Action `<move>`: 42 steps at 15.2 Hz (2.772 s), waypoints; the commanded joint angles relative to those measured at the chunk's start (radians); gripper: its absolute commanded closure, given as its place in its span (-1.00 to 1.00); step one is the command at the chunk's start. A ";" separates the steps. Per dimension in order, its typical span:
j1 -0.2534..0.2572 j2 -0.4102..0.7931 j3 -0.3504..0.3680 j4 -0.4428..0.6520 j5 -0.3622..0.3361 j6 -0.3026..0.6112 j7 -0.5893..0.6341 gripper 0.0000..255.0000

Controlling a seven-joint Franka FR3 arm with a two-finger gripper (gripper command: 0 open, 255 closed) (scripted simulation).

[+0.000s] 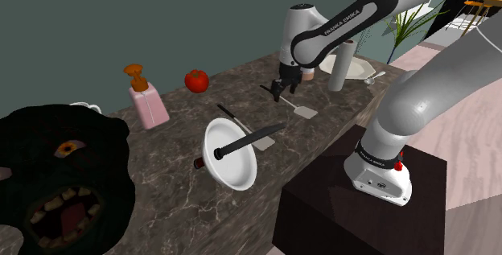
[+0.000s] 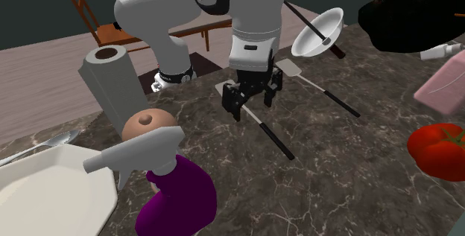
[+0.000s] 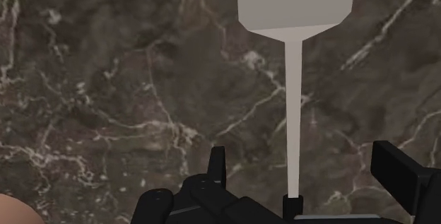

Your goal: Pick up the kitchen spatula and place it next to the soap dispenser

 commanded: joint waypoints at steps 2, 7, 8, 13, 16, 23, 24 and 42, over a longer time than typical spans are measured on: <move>0.000 0.001 0.000 0.000 0.000 0.001 0.000 -1.00; 0.000 0.001 0.000 0.000 0.000 0.001 0.000 1.00; 0.000 0.001 0.000 0.000 0.000 0.001 0.000 1.00; 0.000 0.001 0.000 0.000 0.000 0.001 0.000 1.00; 0.001 -0.034 -0.001 0.019 0.001 -0.053 -0.001 1.00; 0.002 -0.101 -0.005 0.073 0.001 -0.174 -0.004 1.00; 0.002 -0.109 -0.005 0.082 0.001 -0.190 -0.004 1.00; 0.002 -0.195 -0.011 0.271 0.000 -0.465 -0.007 1.00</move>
